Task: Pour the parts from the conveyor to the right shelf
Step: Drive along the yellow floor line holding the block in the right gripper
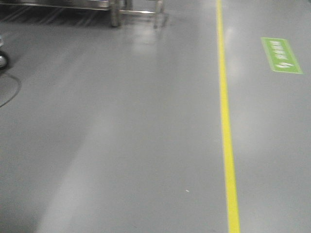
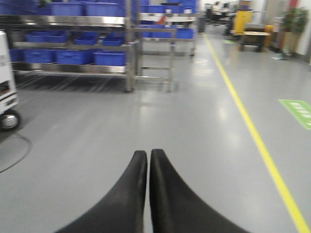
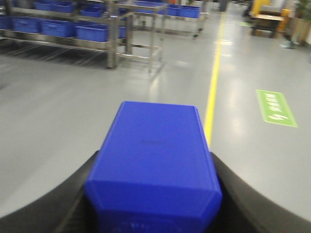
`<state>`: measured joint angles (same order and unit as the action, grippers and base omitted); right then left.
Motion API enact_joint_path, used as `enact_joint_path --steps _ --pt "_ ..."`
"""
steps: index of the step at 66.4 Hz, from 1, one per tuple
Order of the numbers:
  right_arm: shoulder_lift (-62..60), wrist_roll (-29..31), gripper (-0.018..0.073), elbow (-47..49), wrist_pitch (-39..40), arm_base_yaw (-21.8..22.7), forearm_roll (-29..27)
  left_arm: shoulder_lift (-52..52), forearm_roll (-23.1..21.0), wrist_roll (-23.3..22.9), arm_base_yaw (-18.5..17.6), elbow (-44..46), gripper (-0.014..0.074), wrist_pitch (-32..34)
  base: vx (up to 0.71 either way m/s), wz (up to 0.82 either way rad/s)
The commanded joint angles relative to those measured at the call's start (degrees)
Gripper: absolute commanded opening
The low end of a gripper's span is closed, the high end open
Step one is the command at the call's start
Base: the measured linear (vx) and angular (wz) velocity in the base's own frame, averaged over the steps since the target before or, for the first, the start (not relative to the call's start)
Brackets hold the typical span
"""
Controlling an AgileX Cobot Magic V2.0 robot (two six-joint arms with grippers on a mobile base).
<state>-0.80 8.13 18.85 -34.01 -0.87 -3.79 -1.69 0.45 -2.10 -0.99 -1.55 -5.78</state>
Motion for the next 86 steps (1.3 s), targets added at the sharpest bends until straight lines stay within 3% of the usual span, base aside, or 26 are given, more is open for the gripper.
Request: enact_joint_path --steps 1,32,86 --pt "0.8 0.5 -0.0004 1.6 4.7 0.5 0.4 -0.9 -0.5 -0.5 -0.5 1.1 -0.0006 4.5 -0.28 -0.75" --pt "0.8 0.5 -0.0004 1.6 4.7 0.5 -0.3 -0.9 -0.5 -0.5 -0.5 1.1 -0.0006 4.5 -0.16 -0.49" --pt "0.8 0.5 -0.0004 1.6 4.7 0.5 -0.5 -0.9 -0.5 -0.5 -0.5 1.1 -0.0006 4.5 0.1 -0.06"
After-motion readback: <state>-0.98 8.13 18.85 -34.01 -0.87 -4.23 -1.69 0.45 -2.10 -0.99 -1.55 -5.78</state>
